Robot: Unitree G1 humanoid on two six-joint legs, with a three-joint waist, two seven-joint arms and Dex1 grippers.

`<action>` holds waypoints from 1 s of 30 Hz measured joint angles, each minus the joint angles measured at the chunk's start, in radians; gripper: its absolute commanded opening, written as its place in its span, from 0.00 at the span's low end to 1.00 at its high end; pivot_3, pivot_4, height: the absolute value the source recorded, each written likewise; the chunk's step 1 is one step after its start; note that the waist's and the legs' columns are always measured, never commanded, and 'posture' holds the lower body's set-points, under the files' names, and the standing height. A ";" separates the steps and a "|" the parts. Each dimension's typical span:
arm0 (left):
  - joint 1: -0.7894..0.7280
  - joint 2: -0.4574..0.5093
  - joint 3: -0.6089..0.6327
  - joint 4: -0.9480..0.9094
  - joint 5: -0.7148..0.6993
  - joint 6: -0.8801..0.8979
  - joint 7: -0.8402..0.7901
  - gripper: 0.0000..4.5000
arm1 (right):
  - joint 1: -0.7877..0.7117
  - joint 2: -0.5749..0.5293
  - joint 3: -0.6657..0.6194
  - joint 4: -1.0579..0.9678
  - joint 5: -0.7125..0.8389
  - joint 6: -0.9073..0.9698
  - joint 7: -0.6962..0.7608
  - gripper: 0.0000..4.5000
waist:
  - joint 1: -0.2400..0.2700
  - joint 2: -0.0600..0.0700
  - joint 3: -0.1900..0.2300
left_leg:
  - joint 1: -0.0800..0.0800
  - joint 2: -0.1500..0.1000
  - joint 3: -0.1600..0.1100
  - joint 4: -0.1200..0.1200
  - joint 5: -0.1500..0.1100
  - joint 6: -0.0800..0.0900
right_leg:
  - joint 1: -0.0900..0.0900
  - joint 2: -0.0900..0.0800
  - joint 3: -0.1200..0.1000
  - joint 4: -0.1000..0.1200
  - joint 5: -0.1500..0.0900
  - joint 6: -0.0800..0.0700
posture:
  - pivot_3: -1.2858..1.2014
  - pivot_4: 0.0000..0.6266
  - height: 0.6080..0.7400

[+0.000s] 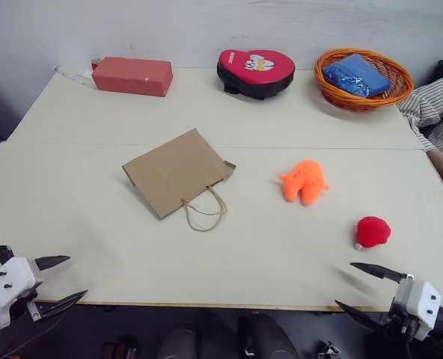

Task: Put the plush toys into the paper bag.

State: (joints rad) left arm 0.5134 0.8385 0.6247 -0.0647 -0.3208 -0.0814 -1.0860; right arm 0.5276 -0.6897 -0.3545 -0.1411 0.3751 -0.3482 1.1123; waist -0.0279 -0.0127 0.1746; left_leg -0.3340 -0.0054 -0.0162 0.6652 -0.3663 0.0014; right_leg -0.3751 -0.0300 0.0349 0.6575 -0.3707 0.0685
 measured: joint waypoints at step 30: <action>-1.129 -0.135 -0.840 0.140 0.059 0.341 -0.051 0.99 | -0.166 0.149 0.121 -0.357 0.147 0.217 -0.280 1.00 | 0.004 0.003 0.000 | -0.005 0.000 -0.001 0.005 0.006 -0.010 | -0.004 0.003 0.000 0.004 0.000 0.000 | 0.52 0.24 1.00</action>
State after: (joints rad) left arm -0.6160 0.7035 -0.2155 0.0749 -0.2621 0.2595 -1.1367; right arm 0.3620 -0.5406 -0.2338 -0.4978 0.5219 -0.1313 0.8328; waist -0.0236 -0.0099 0.1750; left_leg -0.3386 -0.0054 -0.0169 0.6699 -0.3607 -0.0085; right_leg -0.3791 -0.0272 0.0345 0.6615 -0.3708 0.0686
